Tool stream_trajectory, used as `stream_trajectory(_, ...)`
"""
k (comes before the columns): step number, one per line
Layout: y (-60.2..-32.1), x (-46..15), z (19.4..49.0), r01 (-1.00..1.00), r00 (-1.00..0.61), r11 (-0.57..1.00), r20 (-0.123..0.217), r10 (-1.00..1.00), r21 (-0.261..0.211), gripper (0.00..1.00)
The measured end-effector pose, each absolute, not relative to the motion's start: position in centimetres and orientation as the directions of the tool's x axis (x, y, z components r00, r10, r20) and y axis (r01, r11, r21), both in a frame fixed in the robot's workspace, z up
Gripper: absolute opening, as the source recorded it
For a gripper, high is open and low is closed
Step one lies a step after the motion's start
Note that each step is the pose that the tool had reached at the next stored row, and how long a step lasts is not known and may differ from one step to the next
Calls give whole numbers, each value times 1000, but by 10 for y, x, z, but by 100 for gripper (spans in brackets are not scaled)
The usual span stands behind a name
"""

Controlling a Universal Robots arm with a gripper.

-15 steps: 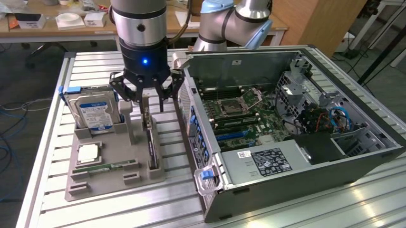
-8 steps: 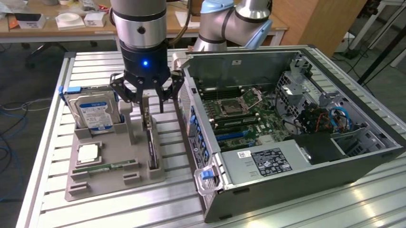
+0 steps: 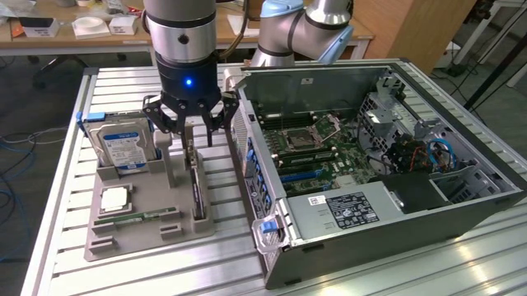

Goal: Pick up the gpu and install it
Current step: 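Pick up the gpu and move the gpu toward the slot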

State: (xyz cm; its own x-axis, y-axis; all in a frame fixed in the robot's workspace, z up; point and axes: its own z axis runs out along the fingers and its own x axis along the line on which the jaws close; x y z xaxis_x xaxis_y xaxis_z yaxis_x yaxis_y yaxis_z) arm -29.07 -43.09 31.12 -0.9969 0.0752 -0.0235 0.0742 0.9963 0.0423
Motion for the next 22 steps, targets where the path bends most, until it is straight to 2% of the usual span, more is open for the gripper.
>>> stream_trajectory(22,-447,-293,290,74,-997,996,-24,75,42,47)
